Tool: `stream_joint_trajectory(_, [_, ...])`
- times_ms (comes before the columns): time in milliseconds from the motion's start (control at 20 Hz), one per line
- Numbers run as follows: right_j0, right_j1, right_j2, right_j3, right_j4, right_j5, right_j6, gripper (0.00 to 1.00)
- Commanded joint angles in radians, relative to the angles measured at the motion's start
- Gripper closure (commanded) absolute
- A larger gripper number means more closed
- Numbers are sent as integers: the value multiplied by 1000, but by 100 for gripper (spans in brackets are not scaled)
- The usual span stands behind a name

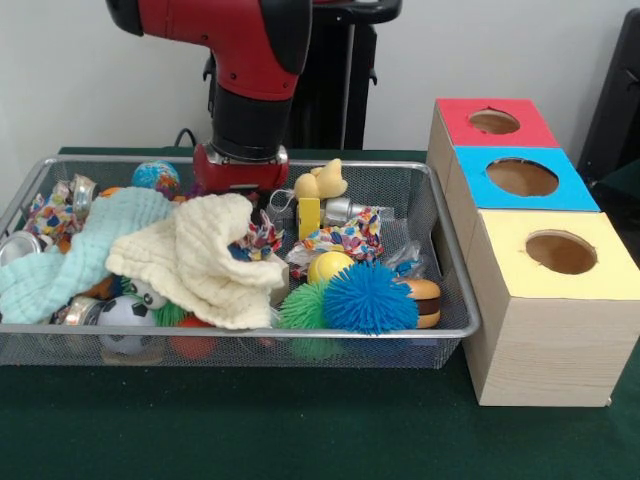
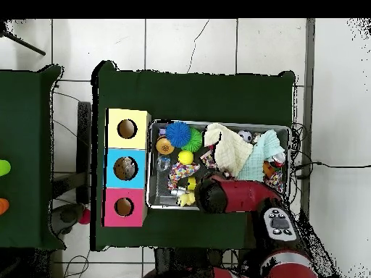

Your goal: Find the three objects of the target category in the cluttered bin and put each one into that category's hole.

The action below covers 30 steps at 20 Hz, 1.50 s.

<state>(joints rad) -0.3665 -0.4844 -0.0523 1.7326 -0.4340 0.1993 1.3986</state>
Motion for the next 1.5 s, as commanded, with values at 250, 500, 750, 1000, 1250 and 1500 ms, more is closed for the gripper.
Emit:
stream_joint_trajectory(250, [-126, 71, 110, 215, 243, -86, 335, 0])
stream_joint_trajectory(500, [-141, 75, 120, 241, 323, -59, 299, 0])
stream_joint_trajectory(750, [-145, 75, 119, 258, 366, -33, 260, 0])
stream_joint_trajectory(1000, [-147, 67, 133, 277, 403, -1, 241, 0])
stream_joint_trajectory(1250, [-154, 64, 157, 287, 401, -2, 193, 100])
stream_joint_trajectory(1500, [-182, 64, 187, 285, 347, -51, 148, 100])
